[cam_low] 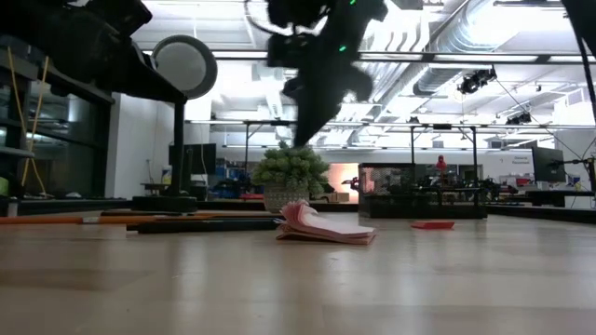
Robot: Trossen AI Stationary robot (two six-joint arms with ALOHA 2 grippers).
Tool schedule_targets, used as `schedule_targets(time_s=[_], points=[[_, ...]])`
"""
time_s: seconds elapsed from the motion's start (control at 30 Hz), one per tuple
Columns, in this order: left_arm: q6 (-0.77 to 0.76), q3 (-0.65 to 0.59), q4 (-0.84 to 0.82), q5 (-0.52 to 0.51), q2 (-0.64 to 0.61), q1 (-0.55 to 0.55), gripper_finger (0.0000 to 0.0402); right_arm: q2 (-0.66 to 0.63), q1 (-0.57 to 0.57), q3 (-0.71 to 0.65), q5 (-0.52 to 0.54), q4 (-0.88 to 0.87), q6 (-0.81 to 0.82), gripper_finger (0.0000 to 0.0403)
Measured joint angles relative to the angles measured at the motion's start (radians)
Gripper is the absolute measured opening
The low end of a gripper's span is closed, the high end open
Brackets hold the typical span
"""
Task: Pick and place office supplies into organizer
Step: Put the black binder clip into the black desk organizer
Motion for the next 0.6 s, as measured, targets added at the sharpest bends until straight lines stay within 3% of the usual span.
schedule_targets(time_s=[0.2,0.6], points=[[0.0,0.0,0.0,0.0,0.0,0.0,0.009,-0.13,-0.075,0.0,0.014,-0.181,0.058,0.0],[0.0,0.0,0.001,0.0,0.0,0.0,0.009,-0.265,-0.352,-0.161,0.037,-0.201,0.061,0.0]])
